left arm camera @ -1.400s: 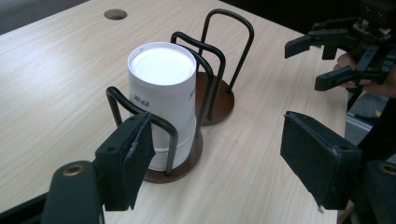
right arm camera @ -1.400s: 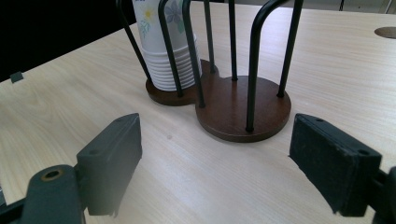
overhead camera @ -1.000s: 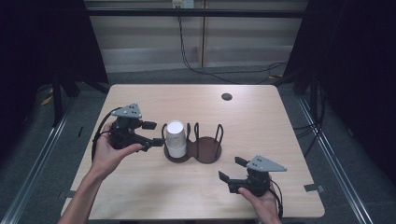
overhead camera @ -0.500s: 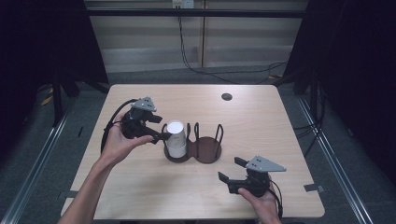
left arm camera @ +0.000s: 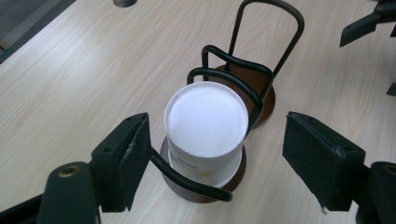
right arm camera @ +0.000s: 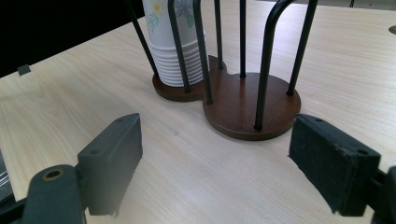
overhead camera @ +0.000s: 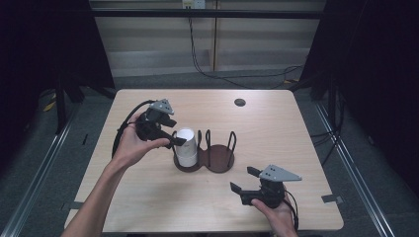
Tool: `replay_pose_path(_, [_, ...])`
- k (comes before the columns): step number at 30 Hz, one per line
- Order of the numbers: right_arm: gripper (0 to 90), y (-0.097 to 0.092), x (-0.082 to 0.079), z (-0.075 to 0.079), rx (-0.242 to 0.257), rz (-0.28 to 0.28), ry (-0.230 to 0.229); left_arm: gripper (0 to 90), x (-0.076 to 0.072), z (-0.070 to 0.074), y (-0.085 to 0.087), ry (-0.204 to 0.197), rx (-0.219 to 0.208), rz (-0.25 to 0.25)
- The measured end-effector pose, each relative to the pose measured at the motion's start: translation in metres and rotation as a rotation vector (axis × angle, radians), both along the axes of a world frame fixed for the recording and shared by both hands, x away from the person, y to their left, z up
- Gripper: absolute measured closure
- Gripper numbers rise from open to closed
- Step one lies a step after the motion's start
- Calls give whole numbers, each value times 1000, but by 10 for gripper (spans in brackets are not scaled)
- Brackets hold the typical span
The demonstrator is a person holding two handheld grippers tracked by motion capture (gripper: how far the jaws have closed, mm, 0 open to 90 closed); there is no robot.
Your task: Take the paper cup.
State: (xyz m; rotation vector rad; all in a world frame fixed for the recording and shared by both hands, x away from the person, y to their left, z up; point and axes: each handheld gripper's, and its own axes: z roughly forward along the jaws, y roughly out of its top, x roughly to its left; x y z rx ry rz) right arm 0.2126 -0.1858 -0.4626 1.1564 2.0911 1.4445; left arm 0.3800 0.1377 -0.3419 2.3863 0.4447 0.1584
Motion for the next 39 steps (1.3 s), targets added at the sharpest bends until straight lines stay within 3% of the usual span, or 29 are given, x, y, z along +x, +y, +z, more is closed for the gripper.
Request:
replay_pose_path(2, [167,0,0,0,1,3,3,268,2,-2,-6,15,44,-17])
replay_pose_path(5, [167,1,0,0,3,1,5,269,4,-3,-9,27,63,-26])
replay_pose_path(6, [167,1,0,0,2,3,5,268,8,-3,-11,24,87,-35])
replay_pose_path(12, [167,1,0,0,4,10,9,285,10,-3,-17,32,94,-39])
replay_pose_path(13, [167,1,0,-1,3,12,11,325,10,-4,-20,26,103,-24])
replay_pose_path(16, [167,1,0,-1,1,17,12,318,13,-6,-24,25,143,-32])
replay_pose_path(23, [167,1,0,-1,4,16,14,282,16,-10,-30,41,183,-11])
replay_pose_path(24, [167,1,0,-1,1,19,14,282,16,-10,-32,31,213,-16])
replay_pose_path(31, [166,3,0,-1,-5,26,15,348,19,-12,-34,57,220,-18])
replay_pose_path(33, [166,2,0,-1,-4,24,11,343,19,-14,-34,79,197,0])
replay_pose_path(39, [156,3,0,-1,-2,19,16,350,20,-18,-36,93,205,-10])
